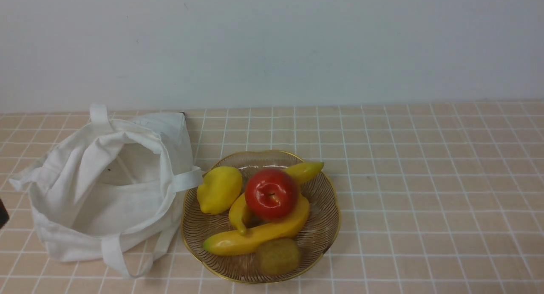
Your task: Take the fruit out of the bag on the brown coffee tablecloth and place them on the plate.
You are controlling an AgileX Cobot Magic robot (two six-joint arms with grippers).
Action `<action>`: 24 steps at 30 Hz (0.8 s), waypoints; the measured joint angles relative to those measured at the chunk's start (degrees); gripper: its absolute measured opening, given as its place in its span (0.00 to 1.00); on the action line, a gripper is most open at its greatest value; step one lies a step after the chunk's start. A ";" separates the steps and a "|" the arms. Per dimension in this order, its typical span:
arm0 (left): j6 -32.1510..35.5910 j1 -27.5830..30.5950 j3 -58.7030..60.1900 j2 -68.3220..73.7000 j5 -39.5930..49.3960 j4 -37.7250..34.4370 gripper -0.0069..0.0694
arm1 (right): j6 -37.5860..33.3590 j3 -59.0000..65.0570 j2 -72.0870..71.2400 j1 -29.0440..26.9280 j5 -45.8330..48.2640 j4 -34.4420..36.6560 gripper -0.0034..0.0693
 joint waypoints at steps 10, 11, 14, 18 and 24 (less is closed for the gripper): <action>-0.72 0.05 4.91 -4.60 2.44 0.18 0.08 | 0.00 0.00 0.00 0.00 0.00 0.00 0.03; -0.72 0.05 4.93 -4.60 2.44 0.29 0.08 | 0.00 0.00 0.00 0.00 0.00 0.00 0.03; -0.72 0.05 5.11 -4.60 2.44 2.79 0.08 | 0.00 0.00 0.00 0.00 0.00 0.00 0.03; -0.72 0.05 6.04 -4.65 2.23 5.83 0.08 | 0.00 0.00 0.00 0.00 0.00 0.00 0.03; -0.16 6.63 14.84 -10.27 -5.64 4.93 0.08 | 0.00 0.00 0.00 0.00 0.00 0.00 0.03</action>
